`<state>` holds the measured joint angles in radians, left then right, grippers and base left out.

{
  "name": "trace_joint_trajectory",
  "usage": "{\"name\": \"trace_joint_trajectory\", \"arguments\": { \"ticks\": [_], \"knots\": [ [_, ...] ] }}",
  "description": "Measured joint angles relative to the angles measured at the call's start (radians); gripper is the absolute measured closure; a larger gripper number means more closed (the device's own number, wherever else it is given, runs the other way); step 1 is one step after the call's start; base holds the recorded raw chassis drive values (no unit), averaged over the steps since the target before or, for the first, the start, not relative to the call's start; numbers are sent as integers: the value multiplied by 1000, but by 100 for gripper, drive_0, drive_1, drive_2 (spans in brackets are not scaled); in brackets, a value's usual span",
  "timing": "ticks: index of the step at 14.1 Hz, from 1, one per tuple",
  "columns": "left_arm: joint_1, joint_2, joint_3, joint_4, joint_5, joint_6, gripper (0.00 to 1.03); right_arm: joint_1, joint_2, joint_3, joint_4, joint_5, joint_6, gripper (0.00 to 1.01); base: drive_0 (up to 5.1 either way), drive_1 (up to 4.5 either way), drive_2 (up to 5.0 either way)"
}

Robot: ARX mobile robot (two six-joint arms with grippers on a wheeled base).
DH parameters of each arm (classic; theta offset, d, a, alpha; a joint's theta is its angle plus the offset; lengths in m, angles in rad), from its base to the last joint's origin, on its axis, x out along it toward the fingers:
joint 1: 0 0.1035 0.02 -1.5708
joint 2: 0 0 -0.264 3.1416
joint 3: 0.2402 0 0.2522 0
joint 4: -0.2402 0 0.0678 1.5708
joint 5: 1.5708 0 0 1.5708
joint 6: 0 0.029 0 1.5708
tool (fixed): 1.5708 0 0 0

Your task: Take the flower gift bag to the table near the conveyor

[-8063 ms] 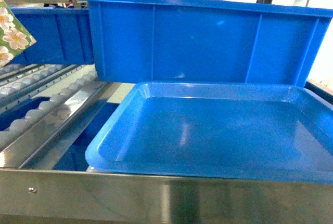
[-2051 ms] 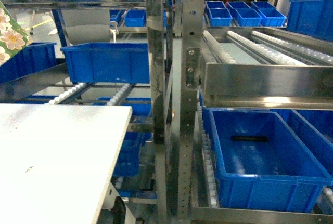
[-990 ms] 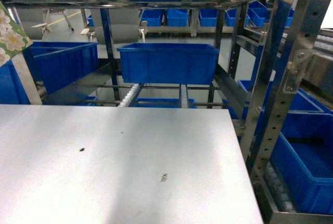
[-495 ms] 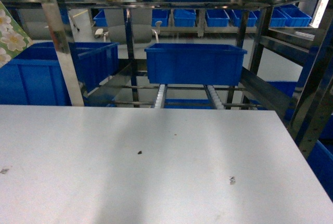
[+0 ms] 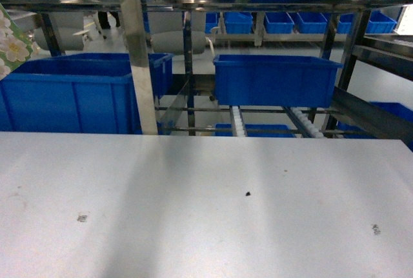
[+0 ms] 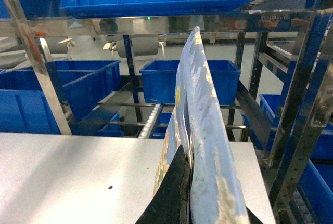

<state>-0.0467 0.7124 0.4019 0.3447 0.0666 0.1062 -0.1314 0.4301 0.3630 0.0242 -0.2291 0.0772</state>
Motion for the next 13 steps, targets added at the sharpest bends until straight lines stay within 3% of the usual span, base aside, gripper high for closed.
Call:
{"name": "trace_joint_trajectory", "arguments": {
  "ticks": [13],
  "knots": [
    [3, -1, 0, 1, -9, 0, 101, 0, 0, 0, -2, -7, 0, 99, -500, 245, 245]
  ]
}}
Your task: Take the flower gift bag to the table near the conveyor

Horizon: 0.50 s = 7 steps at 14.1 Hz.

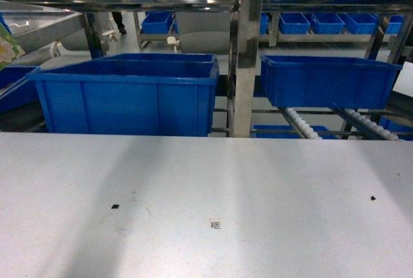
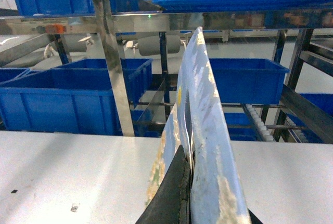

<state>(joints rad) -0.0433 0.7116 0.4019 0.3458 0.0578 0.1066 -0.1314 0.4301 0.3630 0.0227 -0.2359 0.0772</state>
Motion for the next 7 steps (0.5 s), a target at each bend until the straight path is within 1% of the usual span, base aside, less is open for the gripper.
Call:
{"name": "trace_joint_trajectory", "arguments": {
  "ticks": [2, 7],
  "knots": [
    [-4, 1, 0, -1, 12, 0, 101, 0, 0, 0, 2, 5, 0, 99, -495, 250, 250],
    [-2, 1, 0, -2, 6, 0, 101, 0, 0, 0, 0, 5, 0, 99, -495, 250, 250]
  ]
}}
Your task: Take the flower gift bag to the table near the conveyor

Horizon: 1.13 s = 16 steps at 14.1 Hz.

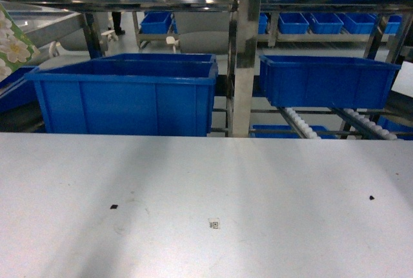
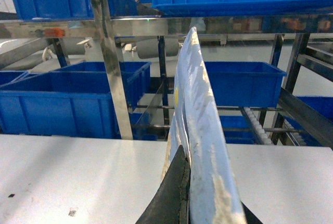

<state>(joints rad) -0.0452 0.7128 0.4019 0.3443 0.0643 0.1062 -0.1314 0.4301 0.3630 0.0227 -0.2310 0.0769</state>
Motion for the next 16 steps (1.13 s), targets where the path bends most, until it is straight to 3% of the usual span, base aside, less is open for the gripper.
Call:
{"name": "trace_joint_trajectory", "arguments": {
  "ticks": [2, 4, 11, 13, 16],
  "knots": [
    [0, -6, 0, 5, 0, 0, 101, 0, -6, 0, 4, 0, 0, 99, -495, 250, 250],
    [0, -1, 0, 0, 0, 0, 101, 0, -4, 0, 3, -1, 0, 99, 4, 416, -407],
    [0, 2, -2, 1, 0, 0, 101, -1, 2, 0, 9, -2, 0, 99, 0, 0, 0],
    [0, 0, -2, 1, 0, 0, 101, 2, 125, -3, 142, -31, -12, 99, 0, 0, 0],
    [0, 0, -2, 1, 0, 0, 101, 20, 333, -11, 330, -32, -44, 99, 0, 0, 0]
  ]
}}
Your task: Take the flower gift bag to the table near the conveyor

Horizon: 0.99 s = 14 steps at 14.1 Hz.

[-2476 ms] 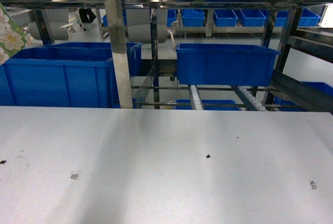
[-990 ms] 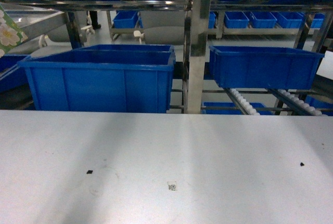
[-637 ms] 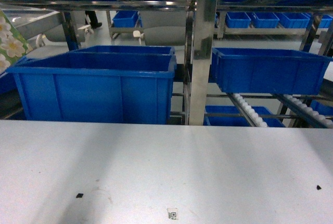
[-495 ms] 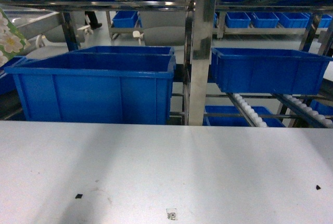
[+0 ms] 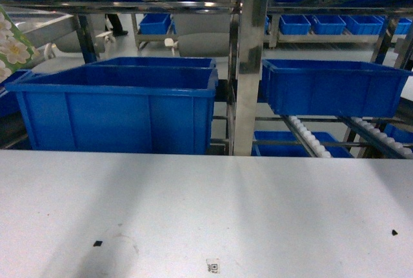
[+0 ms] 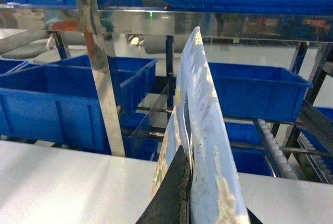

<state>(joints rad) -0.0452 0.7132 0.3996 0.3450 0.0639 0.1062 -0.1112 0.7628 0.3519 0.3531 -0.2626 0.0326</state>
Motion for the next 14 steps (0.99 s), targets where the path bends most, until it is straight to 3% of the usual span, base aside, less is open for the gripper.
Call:
{"name": "trace_joint_trajectory", "arguments": {
  "ticks": [6, 8, 11, 14],
  "knots": [
    [0, 0, 0, 0, 0, 0, 101, -88, 582, 53, 390, -41, -77, 99, 0, 0, 0],
    [0, 0, 0, 0, 0, 0, 101, -88, 719, 82, 434, -52, -90, 99, 0, 0, 0],
    [0, 0, 0, 0, 0, 0, 101, -65, 811, 131, 450, -22, -93, 99, 0, 0, 0],
    [0, 0, 0, 0, 0, 0, 101, -29, 858, 128, 431, -33, -77, 99, 0, 0, 0]
  ]
}}
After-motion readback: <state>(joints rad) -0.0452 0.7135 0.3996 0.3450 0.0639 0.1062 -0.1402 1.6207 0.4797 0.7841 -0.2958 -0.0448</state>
